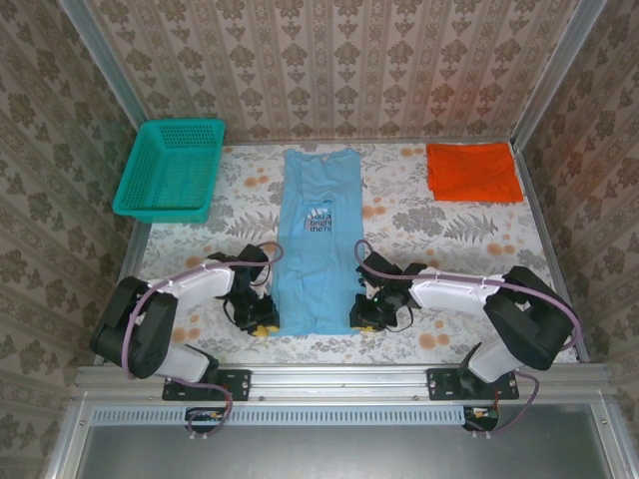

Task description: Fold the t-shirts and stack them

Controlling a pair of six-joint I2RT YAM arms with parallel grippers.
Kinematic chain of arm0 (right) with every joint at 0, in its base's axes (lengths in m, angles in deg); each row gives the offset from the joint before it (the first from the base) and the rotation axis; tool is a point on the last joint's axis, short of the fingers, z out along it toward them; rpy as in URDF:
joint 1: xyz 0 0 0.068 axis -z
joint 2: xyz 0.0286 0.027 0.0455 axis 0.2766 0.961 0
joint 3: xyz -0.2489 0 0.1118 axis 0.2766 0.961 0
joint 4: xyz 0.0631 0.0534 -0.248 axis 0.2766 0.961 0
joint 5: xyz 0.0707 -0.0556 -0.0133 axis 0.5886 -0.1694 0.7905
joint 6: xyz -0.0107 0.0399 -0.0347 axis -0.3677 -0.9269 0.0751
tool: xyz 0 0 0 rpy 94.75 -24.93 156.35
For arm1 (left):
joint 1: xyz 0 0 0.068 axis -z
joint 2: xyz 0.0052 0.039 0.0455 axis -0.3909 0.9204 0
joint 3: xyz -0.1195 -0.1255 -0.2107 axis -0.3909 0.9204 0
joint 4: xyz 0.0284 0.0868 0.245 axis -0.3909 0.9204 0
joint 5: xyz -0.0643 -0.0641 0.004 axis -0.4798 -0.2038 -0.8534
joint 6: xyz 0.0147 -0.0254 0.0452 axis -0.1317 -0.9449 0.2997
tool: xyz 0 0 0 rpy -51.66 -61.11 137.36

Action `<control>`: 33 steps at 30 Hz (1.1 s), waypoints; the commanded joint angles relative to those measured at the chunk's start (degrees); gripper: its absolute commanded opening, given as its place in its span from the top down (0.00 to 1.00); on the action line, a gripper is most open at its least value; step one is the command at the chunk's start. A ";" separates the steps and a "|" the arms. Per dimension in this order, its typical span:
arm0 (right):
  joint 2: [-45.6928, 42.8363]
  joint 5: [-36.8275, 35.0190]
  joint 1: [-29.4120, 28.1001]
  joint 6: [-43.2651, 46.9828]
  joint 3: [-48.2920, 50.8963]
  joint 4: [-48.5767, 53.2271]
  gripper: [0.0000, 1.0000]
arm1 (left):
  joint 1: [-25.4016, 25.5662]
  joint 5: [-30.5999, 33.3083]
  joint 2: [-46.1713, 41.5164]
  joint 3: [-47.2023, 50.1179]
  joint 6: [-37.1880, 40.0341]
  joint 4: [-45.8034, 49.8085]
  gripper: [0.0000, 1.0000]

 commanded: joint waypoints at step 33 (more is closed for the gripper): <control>-8.55 11.31 19.54 0.07 -5.98 5.33 1.00 | -2.06 -2.51 4.40 -25.31 3.91 12.92 1.00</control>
